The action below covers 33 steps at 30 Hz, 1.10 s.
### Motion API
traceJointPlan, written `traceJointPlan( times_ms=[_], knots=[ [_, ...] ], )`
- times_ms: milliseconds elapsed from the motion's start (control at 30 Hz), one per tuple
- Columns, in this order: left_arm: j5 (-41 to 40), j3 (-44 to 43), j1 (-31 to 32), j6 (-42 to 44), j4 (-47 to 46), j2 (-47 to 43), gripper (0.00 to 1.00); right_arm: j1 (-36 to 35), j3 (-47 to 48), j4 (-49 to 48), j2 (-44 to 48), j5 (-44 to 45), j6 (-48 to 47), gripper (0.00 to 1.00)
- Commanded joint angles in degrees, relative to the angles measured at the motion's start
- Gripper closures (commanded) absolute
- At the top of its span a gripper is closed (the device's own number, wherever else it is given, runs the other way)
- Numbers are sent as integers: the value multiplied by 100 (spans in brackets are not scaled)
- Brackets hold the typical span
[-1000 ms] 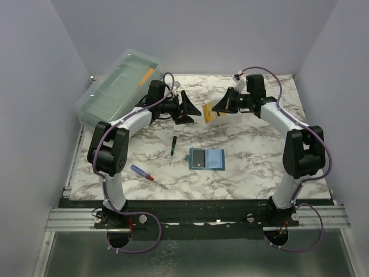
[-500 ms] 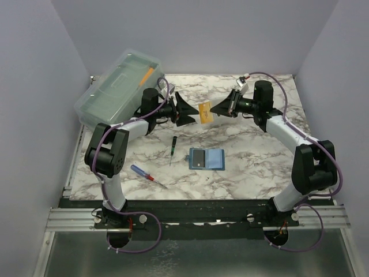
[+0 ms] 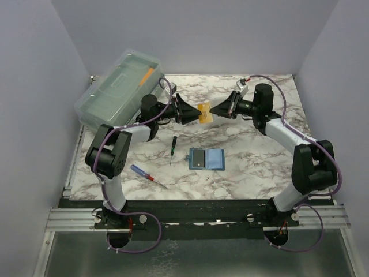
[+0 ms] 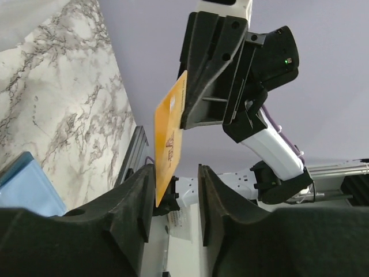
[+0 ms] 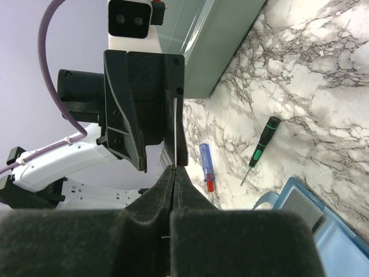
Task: Put the credit cards into the card holder
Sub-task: Insert the credit card into the card holder.
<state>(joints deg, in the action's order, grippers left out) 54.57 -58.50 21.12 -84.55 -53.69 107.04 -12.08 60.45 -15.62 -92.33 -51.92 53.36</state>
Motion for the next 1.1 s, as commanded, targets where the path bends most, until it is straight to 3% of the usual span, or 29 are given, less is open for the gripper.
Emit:
traceJointPlan(
  times_ms=[0,100,233,300,333,433,500,567,667,800,1067],
  knots=[
    [-88,-26,99,-171,-502,-21,63,-49,-155,-288,130,-111,141,100],
    [-110,-48,137,-174,-510,30,73,-49,-217,-350,149,-105,186,100],
    [-124,35,146,-137,-499,24,98,-47,-274,-147,245,-25,51,100],
    [-59,125,140,60,-225,-26,100,-48,-260,365,308,134,-330,98],
    [-12,158,139,273,110,-70,100,-48,-218,785,335,252,-621,91],
    [-27,115,166,1902,2479,-428,100,-51,-185,2162,388,740,-1678,74],
    [-406,-238,272,3643,4856,-646,100,-153,-265,2856,375,1120,-2225,71],
    [-828,-572,429,4826,6438,-680,100,-356,-342,3397,298,1481,-2600,71],
    [-489,-355,483,4966,6683,-717,100,-698,-631,3496,244,1698,-2691,64],
    [-260,-194,691,4947,6704,-701,100,-1105,-772,3809,198,2680,-2742,60],
    [-10,-347,827,4883,6706,-27,100,-1270,-851,4167,9,3600,-2584,56]
  ],
)
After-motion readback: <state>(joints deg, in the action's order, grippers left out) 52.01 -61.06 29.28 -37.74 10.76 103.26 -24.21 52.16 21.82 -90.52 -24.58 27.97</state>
